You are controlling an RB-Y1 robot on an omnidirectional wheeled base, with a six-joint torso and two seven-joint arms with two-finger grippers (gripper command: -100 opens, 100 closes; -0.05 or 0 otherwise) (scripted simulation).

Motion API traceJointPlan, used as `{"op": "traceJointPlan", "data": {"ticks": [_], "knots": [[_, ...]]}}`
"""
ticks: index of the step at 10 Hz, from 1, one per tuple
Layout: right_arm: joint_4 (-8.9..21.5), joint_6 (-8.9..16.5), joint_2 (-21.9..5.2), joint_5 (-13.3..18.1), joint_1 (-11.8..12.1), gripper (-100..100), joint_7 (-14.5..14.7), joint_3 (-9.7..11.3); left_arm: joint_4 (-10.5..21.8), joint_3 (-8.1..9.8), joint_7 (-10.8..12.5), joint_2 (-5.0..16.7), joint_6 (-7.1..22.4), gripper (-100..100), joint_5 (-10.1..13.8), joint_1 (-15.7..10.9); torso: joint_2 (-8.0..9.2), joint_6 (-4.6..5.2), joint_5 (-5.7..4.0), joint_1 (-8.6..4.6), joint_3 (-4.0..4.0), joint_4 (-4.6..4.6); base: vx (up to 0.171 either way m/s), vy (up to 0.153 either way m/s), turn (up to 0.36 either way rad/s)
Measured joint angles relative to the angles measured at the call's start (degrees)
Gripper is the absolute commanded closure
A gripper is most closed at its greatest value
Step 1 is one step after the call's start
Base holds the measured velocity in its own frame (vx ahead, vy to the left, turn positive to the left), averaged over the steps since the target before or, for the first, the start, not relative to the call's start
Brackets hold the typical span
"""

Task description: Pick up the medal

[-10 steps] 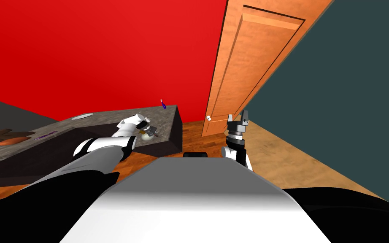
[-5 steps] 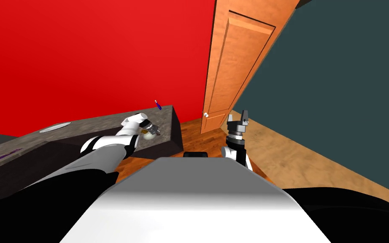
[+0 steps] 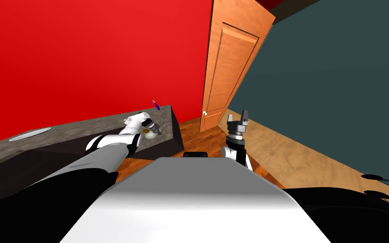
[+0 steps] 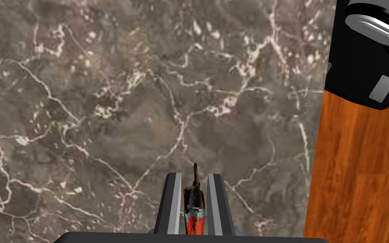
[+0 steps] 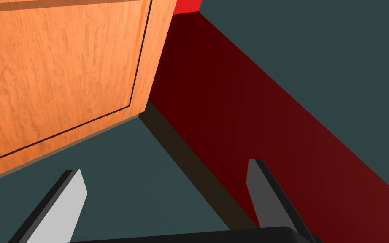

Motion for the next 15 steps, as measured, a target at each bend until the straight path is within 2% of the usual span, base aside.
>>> {"op": "traceJointPlan", "data": {"ticks": [2, 3, 5, 7, 8, 10, 12, 14, 15], "knots": [[0.0, 0.0, 0.01, 0.0, 0.03, 0, 0.0, 0.0, -0.01, -0.21, 2.62, -0.58, -0.11, 100, -0.26, -0.79, -0.15, -0.29, -0.08, -0.17, -0.06, -0.02, -0.068, 0.076, -0.108], [0.0, 0.0, 0.0, 0.0, 0.01, 0, 0.0, 0.0, -1.0, -0.34, 4.35, -0.89, 0.26, 100, -0.64, -0.69, -0.15, -0.01, -0.07, -0.13, -0.06, 0.01, -0.109, 0.117, -0.19], [0.0, 0.0, 0.0, 0.0, 0.0, 0, 0.0, 0.0, -1.1, -0.69, 7.59, -1.79, 0.02, 100, -1.25, -1.8, 0.07, -0.03, -0.05, -0.14, 0.05, 0.03, -0.164, 0.107, -0.22], [0.0, 0.0, 0.01, 0.0, 0.03, 0, 0.0, 0.0, -1.33, -0.8, 10.24, -2.27, 0.02, 100, -1.4, -2.26, -0.1, -0.32, -0.14, -0.21, -0.01, 0.03, -0.084, 0.069, -0.097], [0.0, 0.0, 0.0, 0.0, 0.01, 0, 0.0, 0.0, -2.21, -0.96, 11.95, -2.62, 0.27, 100, -1.83, -2.27, -0.03, -0.06, -0.11, -0.2, 0.02, 0.04, -0.126, 0.098, -0.2], [0.0, 0.0, 0.0, 0.0, 0.01, 0, 0.0, 0.0, -3.58, -1.03, 15.54, -3.36, 0.55, 100, -2.17, -2.56, 0.17, -0.13, -0.1, -0.11, 0.13, 0.08, -0.17, 0.124, -0.2], [0.0, 0.0, 0.0, 0.0, 0.01, 0, 0.0, 0.0, -2.12, -1.66, 18.5, -4.13, 0.1, 100, -3.02, -4.52, 0.12, -0.07, -0.14, -0.13, 0.13, 0.12, -0.148, 0.1, -0.234], [0.0, 0.0, 0.01, 0.0, 0.03, 0, 0.0, 0.0, -3.15, -1.68, 21.25, -4.65, 0.17, 100, -3.13, -4.6, -0.04, -0.35, -0.2, -0.31, 0.05, 0.07, -0.045, 0.019, 0.017], [0.0, 0.0, 0.01, 0.0, 0.04, 0, 0.0, 0.0, -3.16, -1.69, 21.48, -4.64, 0.22, 0, -3.15, -4.54, -0.22, -0.3, -0.22, -0.39, -0.06, 0.04, -0.008, 0.003, 0.003]]}}
